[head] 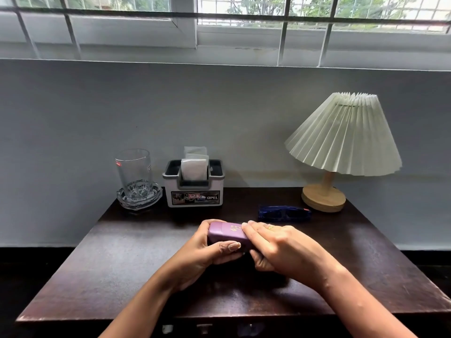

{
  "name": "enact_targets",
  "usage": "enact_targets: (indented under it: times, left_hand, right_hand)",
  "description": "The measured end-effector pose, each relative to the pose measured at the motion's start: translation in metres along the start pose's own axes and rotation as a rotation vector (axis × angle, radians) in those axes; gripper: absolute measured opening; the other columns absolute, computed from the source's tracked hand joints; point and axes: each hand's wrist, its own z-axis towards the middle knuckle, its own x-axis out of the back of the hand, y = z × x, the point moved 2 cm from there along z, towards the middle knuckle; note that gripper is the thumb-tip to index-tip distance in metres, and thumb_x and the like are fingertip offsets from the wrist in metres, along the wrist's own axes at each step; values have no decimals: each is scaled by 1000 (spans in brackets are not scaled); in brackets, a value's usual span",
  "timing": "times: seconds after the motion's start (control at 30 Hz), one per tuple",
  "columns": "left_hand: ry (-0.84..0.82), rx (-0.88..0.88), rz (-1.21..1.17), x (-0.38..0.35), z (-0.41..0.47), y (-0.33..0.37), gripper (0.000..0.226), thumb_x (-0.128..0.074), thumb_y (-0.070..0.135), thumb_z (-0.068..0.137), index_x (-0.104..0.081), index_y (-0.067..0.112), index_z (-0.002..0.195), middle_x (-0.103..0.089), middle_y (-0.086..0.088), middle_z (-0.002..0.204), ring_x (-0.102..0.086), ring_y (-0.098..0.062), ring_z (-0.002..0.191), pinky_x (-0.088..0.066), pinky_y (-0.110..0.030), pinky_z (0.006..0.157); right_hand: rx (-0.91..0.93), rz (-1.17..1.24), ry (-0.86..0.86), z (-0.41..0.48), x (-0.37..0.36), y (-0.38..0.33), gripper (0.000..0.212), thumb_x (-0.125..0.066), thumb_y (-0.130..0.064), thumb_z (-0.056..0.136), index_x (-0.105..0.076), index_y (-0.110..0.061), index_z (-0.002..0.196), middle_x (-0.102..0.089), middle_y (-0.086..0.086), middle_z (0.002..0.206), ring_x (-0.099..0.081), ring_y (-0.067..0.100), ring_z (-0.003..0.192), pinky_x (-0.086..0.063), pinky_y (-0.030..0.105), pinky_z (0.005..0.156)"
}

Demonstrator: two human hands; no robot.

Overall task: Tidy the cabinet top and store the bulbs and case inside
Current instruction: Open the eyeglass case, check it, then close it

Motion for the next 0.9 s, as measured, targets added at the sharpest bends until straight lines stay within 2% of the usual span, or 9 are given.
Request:
enact_targets:
  times: [0.37,0.47,0.57,0.63,0.67,0.77,0.83,0.9]
  left_hand:
    - [-27,-14,3,2,0,0,57,-65,3,69,-40,-5,120,-62,-16,111,-66,-19,98,-57,-27,77]
    - [-40,-17,20,4,2,-3,54,-70,2,73,-42,-3,120,-62,-16,112,-66,-20,100,-56,-26,78]
    - [-49,-21,56,8,4,-3,57,-70,3,68,-44,4,119,-62,-13,111,-64,-19,101,-55,-25,80]
    - [-72,-24,111,9,4,-3,62,-74,5,64,-47,9,119,-64,-8,107,-64,-14,98,-54,-23,78]
    - [-87,-24,128,9,4,-3,65,-77,7,61,-48,12,119,-64,-6,107,-63,-12,97,-53,-22,77]
    - [-109,-37,126,9,4,-2,71,-78,8,59,-45,18,122,-58,-10,118,-61,-14,102,-53,-24,80]
    - [-105,-65,116,8,4,-1,81,-76,0,61,-37,31,125,-56,-7,125,-59,-15,106,-53,-25,79]
    - [-113,-94,108,6,4,0,93,-70,-10,64,-30,46,127,-62,3,122,-60,-16,106,-54,-26,77]
  right_hand:
    - [19,12,53,4,1,-1,40,-41,-20,73,-61,2,98,-72,12,80,-70,20,65,-55,29,45]
    - [-10,102,24,3,3,2,40,-42,-23,74,-59,0,102,-72,12,84,-70,23,69,-56,31,50]
    - [-50,288,11,0,7,10,43,-48,-28,75,-60,-5,108,-73,10,97,-70,21,82,-57,31,65]
    - [-119,440,26,-4,9,19,45,-53,-32,75,-60,-12,114,-71,4,108,-67,13,93,-53,27,79]
    - [-175,513,27,-5,10,23,45,-54,-36,76,-60,-17,116,-71,0,108,-66,9,95,-52,24,81]
    - [-333,643,65,-2,10,32,41,-55,-43,75,-61,-29,113,-73,-7,95,-66,3,82,-53,25,72]
    - [-436,753,205,0,9,36,32,-57,-37,77,-66,-25,106,-74,-9,90,-66,0,76,-53,22,68]
    - [-559,892,329,0,4,44,19,-62,-24,81,-72,-19,96,-75,-6,88,-67,2,77,-52,19,69]
